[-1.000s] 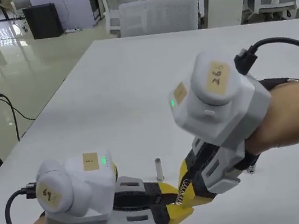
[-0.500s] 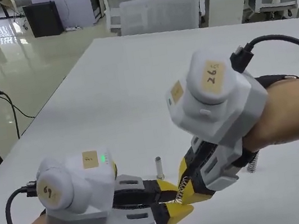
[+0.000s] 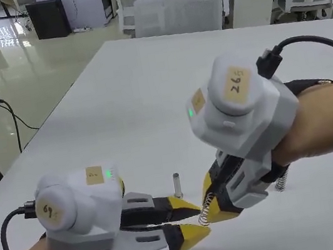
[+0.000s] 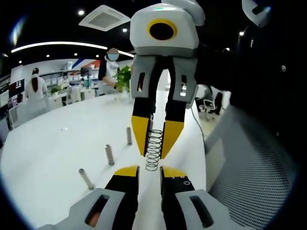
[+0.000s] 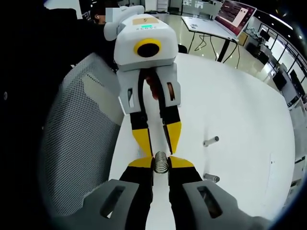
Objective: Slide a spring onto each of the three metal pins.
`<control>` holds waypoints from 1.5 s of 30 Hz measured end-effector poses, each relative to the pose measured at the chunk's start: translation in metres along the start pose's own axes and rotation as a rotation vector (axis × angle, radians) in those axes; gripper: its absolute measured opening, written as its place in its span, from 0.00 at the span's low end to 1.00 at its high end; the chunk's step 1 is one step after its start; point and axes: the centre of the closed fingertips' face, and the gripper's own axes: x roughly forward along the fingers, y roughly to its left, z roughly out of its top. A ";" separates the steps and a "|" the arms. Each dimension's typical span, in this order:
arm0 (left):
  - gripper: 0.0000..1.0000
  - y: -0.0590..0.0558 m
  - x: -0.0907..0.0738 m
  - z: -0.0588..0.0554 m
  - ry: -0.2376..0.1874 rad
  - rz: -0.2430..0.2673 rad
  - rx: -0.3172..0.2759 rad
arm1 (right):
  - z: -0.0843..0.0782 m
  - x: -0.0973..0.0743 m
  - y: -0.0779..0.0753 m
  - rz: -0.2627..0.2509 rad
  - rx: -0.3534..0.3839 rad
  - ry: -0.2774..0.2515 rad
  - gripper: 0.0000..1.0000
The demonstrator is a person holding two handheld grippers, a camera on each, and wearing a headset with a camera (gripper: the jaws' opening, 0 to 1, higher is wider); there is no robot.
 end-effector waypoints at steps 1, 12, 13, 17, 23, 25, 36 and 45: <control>0.10 0.001 -0.001 0.000 -0.001 0.003 -0.001 | -0.001 0.000 0.000 -0.001 0.000 0.003 0.08; 0.14 0.008 -0.008 -0.002 -0.008 0.039 -0.015 | -0.009 -0.001 -0.004 -0.022 0.002 0.028 0.08; 0.15 0.009 -0.009 -0.002 -0.008 0.045 -0.017 | -0.010 -0.001 -0.004 -0.022 0.003 0.029 0.08; 0.18 0.013 -0.013 -0.003 -0.011 0.066 -0.023 | -0.012 -0.002 -0.005 -0.027 0.004 0.034 0.08; 0.22 0.017 -0.018 -0.006 -0.014 0.089 -0.041 | -0.015 -0.002 -0.007 -0.034 0.002 0.048 0.08; 0.23 0.018 -0.020 -0.007 -0.015 0.096 -0.042 | -0.015 -0.002 -0.006 -0.031 0.003 0.046 0.08; 0.30 0.021 -0.026 -0.016 -0.018 0.140 -0.075 | -0.016 -0.002 -0.008 -0.033 0.001 0.049 0.08; 0.33 0.019 -0.026 -0.021 -0.020 0.160 -0.099 | -0.017 -0.003 -0.009 -0.038 -0.001 0.049 0.08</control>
